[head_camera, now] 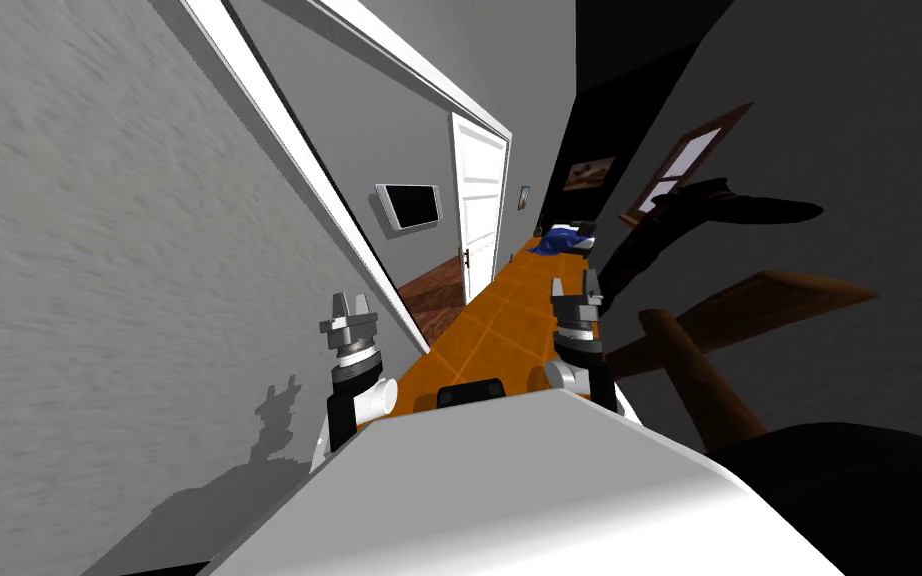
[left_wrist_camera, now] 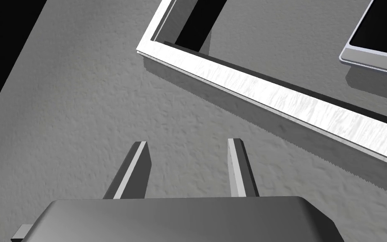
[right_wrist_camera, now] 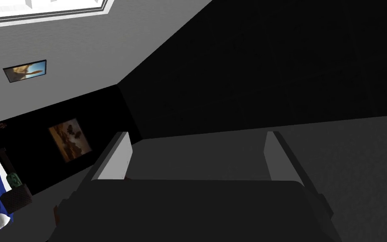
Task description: Push the door open
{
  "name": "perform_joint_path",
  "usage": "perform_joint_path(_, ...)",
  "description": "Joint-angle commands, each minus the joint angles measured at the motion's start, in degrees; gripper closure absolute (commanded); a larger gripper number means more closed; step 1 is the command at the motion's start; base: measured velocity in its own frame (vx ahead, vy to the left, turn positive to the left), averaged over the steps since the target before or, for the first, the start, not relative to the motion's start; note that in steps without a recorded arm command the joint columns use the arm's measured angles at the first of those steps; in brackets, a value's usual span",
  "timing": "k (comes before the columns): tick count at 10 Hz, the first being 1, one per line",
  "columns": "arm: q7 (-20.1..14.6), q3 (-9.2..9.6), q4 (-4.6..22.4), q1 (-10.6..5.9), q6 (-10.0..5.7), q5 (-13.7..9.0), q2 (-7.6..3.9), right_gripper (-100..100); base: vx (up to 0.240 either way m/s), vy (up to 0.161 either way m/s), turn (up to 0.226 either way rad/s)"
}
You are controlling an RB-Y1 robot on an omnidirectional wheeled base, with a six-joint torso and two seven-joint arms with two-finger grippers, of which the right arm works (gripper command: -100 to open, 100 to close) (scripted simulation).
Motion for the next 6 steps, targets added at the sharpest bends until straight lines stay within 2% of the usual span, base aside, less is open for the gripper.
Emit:
perform_joint_path(1, -1.0, 0.06, 0.9, 0.14, -0.59, -1.0, -0.38, -100, -0.210, -0.031, 0.273)
perform_joint_path(4, -3.1, 0.02, 3.0, 0.10, -1.70, -3.1, -1.20, -100, -0.181, -0.059, 0.257)
perform_joint_path(6, -4.6, -0.01, 4.5, 0.06, -2.49, -4.6, -1.61, -100, -0.078, -0.029, 0.257)
